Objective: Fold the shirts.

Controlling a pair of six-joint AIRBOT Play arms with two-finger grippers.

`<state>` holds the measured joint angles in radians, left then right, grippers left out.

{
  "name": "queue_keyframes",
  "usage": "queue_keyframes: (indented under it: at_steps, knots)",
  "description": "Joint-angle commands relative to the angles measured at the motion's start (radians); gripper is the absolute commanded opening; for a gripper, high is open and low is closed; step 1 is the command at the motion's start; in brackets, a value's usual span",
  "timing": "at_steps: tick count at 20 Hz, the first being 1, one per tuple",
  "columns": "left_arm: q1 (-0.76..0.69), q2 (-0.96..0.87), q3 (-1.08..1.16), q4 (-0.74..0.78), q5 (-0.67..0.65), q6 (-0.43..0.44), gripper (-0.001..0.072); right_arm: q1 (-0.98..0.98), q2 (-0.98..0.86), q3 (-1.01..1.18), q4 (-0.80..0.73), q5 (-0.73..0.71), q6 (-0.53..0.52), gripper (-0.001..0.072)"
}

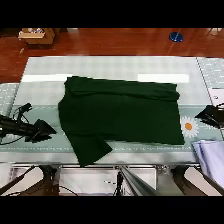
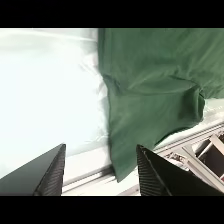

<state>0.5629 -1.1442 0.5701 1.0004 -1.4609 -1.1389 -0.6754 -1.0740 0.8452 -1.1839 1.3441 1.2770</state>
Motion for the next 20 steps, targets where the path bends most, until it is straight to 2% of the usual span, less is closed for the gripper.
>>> queue_keyframes:
  at_steps: [1,6,9,15,16,17,18,20]
  knots:
    - [-0.056,0.013,-0.043,-0.019,0.076,-0.01,0.0544,-0.014,0.013,-0.019,0.052,-0.006,-0.008,0.0454]
    - [-0.251,0.013,-0.043,-0.02,0.195,-0.087,0.0542,-0.014,0.013,-0.019,0.051,0.006,-0.008,0.0454]
    - [-0.354,0.01,-0.043,-0.042,0.233,-0.098,0.0541,-0.014,0.013,-0.019,0.049,0.008,-0.008,0.0454]
    - [-0.43,-0.122,-0.043,-0.048,0.238,-0.157,0.0533,-0.014,0.013,-0.019,0.049,0.025,-0.007,0.0454]
    - [-0.43,-0.145,-0.043,-0.047,0.238,-0.157,0.0408,-0.014,0.013,-0.019,0.05,0.028,-0.007,0.0454]
    - [-0.43,-0.161,-0.043,-0.043,0.239,-0.157,0.0198,-0.014,0.013,-0.019,0.05,0.029,-0.007,0.0453]
    - [-0.43,-0.174,-0.043,-0.04,0.246,-0.157,0.0048,-0.014,0.013,-0.019,0.051,0.028,-0.006,0.0454]
    - [-0.43,-0.18,-0.043,-0.04,0.265,-0.157,0.0035,-0.014,0.013,-0.019,0.052,0.026,-0.005,0.0453]
